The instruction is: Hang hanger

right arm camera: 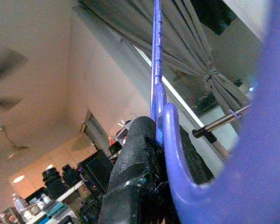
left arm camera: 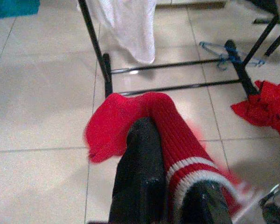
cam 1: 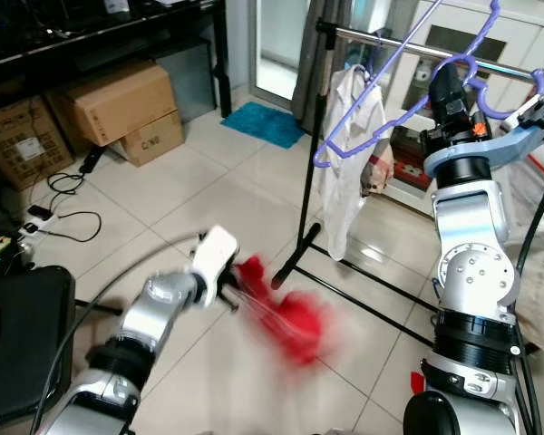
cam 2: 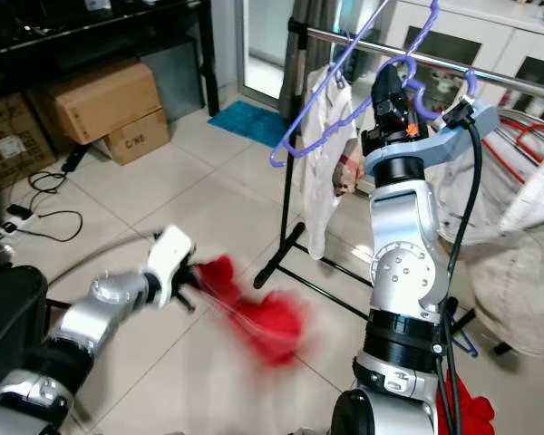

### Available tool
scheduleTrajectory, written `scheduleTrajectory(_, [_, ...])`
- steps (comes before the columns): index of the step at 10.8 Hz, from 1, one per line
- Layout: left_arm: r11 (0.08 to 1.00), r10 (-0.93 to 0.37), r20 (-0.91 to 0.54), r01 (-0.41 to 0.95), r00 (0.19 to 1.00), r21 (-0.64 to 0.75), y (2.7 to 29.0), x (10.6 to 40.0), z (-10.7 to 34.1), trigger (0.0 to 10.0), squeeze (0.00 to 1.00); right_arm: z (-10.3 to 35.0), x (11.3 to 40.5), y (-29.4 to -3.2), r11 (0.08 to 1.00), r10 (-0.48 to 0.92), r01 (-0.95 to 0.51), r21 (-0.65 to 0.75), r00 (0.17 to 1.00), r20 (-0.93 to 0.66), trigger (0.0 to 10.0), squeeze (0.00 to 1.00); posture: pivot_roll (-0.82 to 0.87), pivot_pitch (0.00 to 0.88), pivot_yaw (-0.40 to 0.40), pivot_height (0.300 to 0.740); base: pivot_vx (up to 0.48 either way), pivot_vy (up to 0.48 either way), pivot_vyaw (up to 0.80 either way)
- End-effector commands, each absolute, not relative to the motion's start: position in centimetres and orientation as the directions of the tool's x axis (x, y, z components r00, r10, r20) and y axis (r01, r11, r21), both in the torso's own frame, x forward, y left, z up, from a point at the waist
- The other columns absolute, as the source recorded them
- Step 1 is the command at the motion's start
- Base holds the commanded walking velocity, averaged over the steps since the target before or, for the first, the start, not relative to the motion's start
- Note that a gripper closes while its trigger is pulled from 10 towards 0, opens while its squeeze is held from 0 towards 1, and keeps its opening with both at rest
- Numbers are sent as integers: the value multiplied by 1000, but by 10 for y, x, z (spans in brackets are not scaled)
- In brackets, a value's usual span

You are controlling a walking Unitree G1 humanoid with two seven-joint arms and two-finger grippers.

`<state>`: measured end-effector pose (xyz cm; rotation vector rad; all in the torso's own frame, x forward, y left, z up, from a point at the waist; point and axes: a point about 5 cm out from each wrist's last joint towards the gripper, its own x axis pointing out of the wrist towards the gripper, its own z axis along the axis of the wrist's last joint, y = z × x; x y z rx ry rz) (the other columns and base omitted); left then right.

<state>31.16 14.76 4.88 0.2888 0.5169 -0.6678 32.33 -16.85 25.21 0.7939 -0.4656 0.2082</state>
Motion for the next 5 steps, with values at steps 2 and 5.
scheduleTrajectory(2, [797, -530, -355, 595, 770, 101, 147, 325, 79, 0, 0, 235, 326, -164, 866, 95, -250, 433, 932, 349, 0, 0, -169, 0, -3, 740, 0, 0, 0])
scheduleTrajectory(5, [849, -512, -183, 527, 839, 38, 164, 323, 116, 0, 0, 145, 303, -176, 994, 106, -102, 44, 989, -100, 0, 0, -176, 0, 2, 740, 0, 0, 0])
